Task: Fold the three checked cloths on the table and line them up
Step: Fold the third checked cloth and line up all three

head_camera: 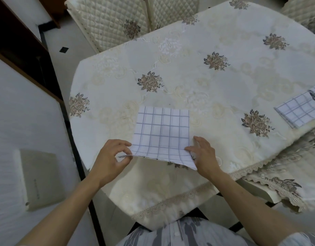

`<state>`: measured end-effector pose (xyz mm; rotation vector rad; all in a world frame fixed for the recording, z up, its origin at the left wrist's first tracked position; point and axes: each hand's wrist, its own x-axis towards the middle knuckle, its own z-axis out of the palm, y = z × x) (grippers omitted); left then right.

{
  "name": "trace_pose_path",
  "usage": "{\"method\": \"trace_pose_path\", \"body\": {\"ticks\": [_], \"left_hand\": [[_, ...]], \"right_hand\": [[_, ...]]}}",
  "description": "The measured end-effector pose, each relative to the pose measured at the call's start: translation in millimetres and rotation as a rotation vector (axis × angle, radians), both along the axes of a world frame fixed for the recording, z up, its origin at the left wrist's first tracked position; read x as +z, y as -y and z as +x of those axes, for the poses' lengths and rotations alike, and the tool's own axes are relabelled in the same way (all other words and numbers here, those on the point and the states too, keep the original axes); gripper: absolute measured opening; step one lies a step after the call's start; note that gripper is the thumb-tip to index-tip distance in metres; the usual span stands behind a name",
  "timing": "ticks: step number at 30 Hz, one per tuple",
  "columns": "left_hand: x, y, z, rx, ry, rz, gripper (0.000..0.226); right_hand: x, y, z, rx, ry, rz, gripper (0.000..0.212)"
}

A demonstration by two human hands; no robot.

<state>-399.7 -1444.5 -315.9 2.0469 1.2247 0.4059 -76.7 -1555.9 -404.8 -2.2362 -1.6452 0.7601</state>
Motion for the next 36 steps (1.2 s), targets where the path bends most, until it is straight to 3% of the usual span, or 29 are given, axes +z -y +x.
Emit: {"method": "trace_pose_path", "body": {"ticks": [13, 15, 18, 28, 36], "left_hand": [[-5.5, -69.8, 35.8, 0.024, 0.079, -0.024, 0.016], [-6.6, -81.4, 41.0, 0.033, 0.071, -0.004, 0.017], [-9.0, -98.8, 51.2, 0.052, 0.037, 0.029, 0.015], [-37.4, -142.8, 94.1, 0.159, -0.073, -0.063, 0.010], [-64.2, -167.9, 107.2, 0.129, -0.186, -0.057, 0.026]], "right_hand": [[7.9, -11.3, -8.2, -0.258, -0.011, -0.036, 0.031], [6.8, -15.9, -7.2, -0.290, -0.022, -0.021, 0.020], [1.8, -22.5, -5.1, -0.319, -0.034, 0.007, 0.012], [-10.9, -25.9, -13.3, -0.415, -0.005, 0.083, 0.024], [-14.8, -28.0, -16.7, -0.446, 0.014, 0.097, 0.018]]}}
